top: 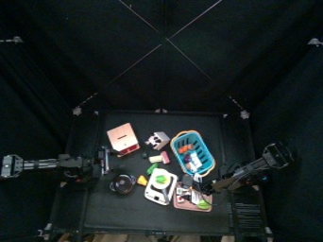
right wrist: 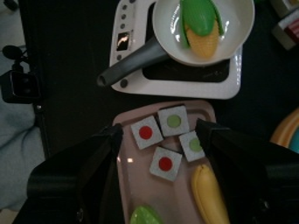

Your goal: Grab starfruit

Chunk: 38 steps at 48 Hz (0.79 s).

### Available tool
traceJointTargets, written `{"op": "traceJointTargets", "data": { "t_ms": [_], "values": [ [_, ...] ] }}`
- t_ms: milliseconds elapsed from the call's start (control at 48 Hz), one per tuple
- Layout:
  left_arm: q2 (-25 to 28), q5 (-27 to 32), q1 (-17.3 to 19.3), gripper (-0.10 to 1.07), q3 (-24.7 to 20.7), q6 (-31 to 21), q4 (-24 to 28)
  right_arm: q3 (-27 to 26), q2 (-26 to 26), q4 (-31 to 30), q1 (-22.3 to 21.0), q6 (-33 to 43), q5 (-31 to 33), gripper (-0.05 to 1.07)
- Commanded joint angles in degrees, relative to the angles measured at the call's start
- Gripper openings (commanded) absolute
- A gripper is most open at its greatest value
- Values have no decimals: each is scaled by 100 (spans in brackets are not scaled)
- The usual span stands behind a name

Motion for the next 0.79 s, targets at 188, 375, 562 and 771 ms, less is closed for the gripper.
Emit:
{"op": "traceJointTargets", "data": {
  "t_ms": [188,375,562,771],
  "values": [
    [18,-53,-18,98,-114,0,-35,-492,-396,1485,-26,18,888,98],
    [18,-44,-18,98,-114,0,-35,-729,-325,2250,-237,35,1652,98],
    [18,-18,-18,98,-114,-9,-44,-800,-79,2215,-343,457,1934,98],
    [18,-9,-18,98,-114,-9,-44,-791,-18,2030,-255,1230,2241,98]
  ]
}}
